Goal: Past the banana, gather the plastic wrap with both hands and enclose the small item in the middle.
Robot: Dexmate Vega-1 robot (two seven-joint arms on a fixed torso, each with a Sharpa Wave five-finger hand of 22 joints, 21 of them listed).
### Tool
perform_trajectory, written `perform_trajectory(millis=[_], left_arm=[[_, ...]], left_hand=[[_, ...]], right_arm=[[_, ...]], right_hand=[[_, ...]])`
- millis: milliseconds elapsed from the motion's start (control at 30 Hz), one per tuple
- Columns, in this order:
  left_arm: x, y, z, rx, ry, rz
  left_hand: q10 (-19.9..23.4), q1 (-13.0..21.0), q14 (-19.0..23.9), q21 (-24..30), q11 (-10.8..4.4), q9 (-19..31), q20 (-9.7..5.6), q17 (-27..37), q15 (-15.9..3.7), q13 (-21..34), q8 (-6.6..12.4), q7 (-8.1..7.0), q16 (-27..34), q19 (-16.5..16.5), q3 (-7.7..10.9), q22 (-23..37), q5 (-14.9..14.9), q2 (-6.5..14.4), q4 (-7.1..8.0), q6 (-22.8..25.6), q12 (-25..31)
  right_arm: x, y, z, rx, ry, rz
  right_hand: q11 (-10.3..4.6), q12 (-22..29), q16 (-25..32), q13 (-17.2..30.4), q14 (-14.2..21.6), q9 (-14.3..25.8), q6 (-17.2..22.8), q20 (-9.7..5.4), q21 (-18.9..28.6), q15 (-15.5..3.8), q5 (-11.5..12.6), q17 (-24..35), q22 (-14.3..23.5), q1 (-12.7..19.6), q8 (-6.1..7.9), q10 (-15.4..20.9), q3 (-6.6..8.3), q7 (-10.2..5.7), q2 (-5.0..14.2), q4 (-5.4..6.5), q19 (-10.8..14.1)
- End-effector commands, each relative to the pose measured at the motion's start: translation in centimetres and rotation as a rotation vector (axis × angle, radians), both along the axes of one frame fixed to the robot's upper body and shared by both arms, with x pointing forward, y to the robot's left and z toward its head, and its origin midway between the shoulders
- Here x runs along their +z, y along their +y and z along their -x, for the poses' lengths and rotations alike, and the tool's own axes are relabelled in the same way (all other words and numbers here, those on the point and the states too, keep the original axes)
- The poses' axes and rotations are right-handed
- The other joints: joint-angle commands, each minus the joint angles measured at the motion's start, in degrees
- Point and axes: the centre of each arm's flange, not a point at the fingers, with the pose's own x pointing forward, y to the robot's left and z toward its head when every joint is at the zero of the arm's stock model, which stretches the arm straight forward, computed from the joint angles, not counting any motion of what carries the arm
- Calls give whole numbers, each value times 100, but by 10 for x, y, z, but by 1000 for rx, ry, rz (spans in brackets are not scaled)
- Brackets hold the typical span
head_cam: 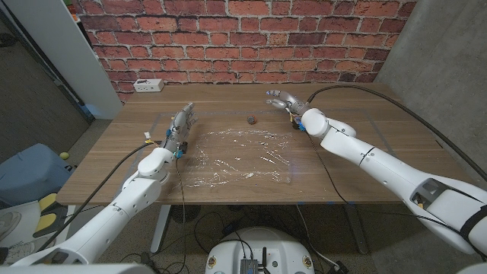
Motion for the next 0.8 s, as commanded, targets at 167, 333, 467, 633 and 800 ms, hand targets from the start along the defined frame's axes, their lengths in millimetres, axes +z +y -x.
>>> perform_trajectory(millis=[167,333,467,633,800], left_arm=[[-4,4,3,8,0,3],[-5,5,4,10,-1,4],[-6,6,5,10,1,4],[-8,7,5,12,4,6],[-8,7,5,10,8,6]], left_hand=[[10,-32,7,-25,-27,31,45,20,-34,24,-8,-46,-11,-16,-29,29,-4,-39,14,-23,-24],[14,-38,9,-31,-29,31,51,19,-39,24,-9,-55,-11,-18,-32,29,-3,-40,13,-24,-24],[8,-44,7,-35,-27,31,58,19,-35,25,-9,-55,-12,-18,-35,30,-2,-42,13,-22,-27],[14,-53,5,-38,-19,31,79,19,-35,25,-11,-61,-14,-10,-39,30,0,-45,12,-24,-26],[8,-59,0,-44,-15,31,89,18,-34,25,-8,-66,-17,-9,-42,31,1,-46,11,-14,-30]], right_arm=[[3,35,-4,-26,-18,163],[2,47,-5,-27,-21,207],[0,52,-6,-26,-17,230],[-3,59,-8,-26,-7,261],[-6,65,-11,-25,4,295]], right_hand=[[-36,37,56,19,92,10,98,-31,-28,-34,31,15,12,153,27,104,94,-11,8,0,122],[-60,32,78,19,147,11,128,-37,-30,-84,35,19,13,217,27,122,131,-9,16,0,159],[-65,32,86,20,167,12,140,-36,-34,-97,36,24,14,254,23,141,149,-19,12,3,180],[-71,28,100,20,203,13,150,-39,-31,-120,35,27,14,296,19,152,168,-22,8,3,218],[-82,24,104,20,211,14,176,-48,-35,-125,33,31,15,326,22,159,181,-35,6,5,233]])
